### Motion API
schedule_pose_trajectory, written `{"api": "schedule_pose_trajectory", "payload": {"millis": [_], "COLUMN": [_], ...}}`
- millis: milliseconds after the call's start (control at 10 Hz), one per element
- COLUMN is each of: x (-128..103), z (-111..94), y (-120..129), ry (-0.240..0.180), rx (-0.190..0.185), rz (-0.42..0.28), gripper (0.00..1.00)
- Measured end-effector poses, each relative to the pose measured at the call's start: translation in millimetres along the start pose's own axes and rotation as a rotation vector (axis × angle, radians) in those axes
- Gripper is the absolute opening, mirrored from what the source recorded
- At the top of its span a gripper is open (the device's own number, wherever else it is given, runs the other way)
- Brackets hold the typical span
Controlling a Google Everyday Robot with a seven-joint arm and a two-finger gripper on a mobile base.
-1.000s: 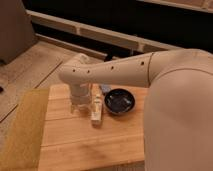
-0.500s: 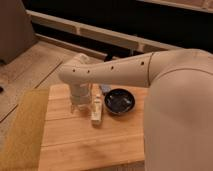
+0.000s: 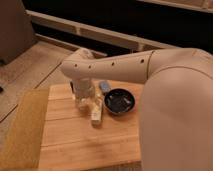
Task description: Knock the eraser over
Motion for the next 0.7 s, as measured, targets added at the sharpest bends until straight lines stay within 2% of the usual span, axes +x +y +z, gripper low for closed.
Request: {"api": "schedule_pose_trajectory", "payload": {"millis": [100,300,500,700], "x": [-14.1,-35.0,-54.3,-73.3], "z": [-7.9,-12.5,-9.9,-5.2], "y": [0.8,-3.1,-5.7,-6.5], "ry": [-0.017,-0.02,-0.007,0.003], "rx": [0.017,0.034,0.037,0.025], "rz": [-0.028,-0.054,-0.086,-0.114], "gripper": [0.65,0.65,0.65,0.65]}}
